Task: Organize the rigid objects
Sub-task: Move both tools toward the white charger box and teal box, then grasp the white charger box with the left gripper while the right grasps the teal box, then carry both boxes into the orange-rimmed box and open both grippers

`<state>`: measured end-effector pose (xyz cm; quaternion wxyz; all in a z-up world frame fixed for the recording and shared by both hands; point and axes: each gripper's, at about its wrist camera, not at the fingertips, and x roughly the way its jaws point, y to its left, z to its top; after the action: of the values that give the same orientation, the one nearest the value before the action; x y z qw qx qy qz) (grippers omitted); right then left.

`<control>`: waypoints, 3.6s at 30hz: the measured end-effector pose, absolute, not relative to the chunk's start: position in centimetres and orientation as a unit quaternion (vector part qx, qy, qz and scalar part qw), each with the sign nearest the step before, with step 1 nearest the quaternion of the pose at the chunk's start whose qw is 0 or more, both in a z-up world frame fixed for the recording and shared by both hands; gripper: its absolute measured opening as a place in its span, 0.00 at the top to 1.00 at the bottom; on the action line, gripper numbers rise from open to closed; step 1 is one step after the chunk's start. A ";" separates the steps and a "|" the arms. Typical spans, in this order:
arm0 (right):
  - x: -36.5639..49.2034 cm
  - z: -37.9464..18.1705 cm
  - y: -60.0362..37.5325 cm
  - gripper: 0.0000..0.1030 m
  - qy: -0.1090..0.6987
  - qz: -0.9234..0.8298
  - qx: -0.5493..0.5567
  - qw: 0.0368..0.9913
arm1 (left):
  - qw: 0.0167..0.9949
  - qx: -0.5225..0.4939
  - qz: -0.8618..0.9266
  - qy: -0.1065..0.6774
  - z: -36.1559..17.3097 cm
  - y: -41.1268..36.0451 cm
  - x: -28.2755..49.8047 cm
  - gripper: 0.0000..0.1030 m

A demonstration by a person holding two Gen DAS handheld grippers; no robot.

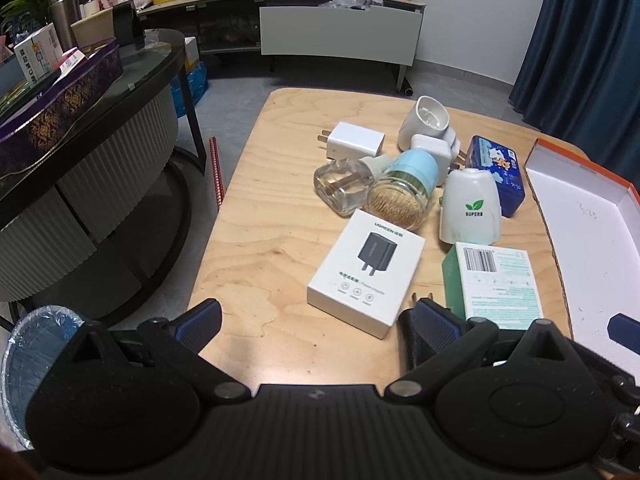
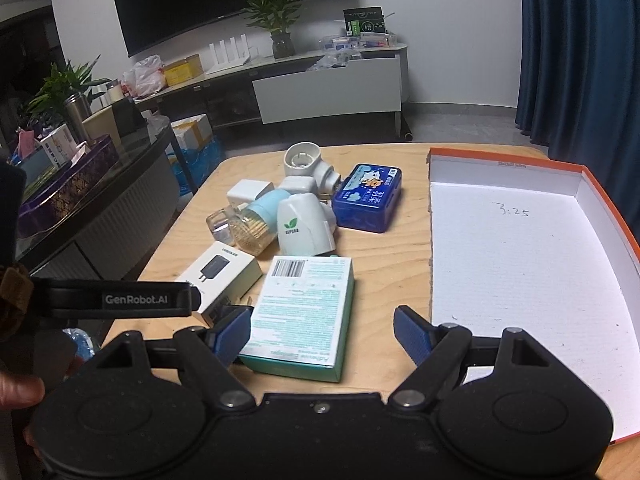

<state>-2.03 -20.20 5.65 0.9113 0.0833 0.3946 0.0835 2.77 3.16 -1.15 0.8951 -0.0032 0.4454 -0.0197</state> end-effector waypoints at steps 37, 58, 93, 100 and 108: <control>-1.1 5.3 -19.9 0.10 0.414 0.059 0.112 0.901 | 0.893 0.015 -0.045 0.447 -1.2 2.4 4.4 0.00; -0.8 4.8 -19.9 0.10 0.422 0.060 0.122 0.897 | 0.888 0.031 -0.053 0.456 -2.2 1.5 5.4 0.00; 2.7 2.4 -17.9 0.10 0.460 0.079 0.101 0.879 | 0.890 0.040 -0.075 0.448 -4.1 2.1 6.8 0.42; 4.8 0.8 -17.8 0.10 0.482 0.074 0.090 0.868 | 0.893 0.029 -0.066 0.444 -4.0 2.4 6.4 0.42; 4.1 1.7 -17.7 0.18 0.457 0.060 0.047 0.886 | 0.902 0.005 -0.060 0.427 -3.0 2.7 5.2 0.42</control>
<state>4.11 -17.67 1.71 0.8862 0.0472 0.4569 0.0604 5.19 2.68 -2.96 0.9020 0.0051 0.4275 -0.0604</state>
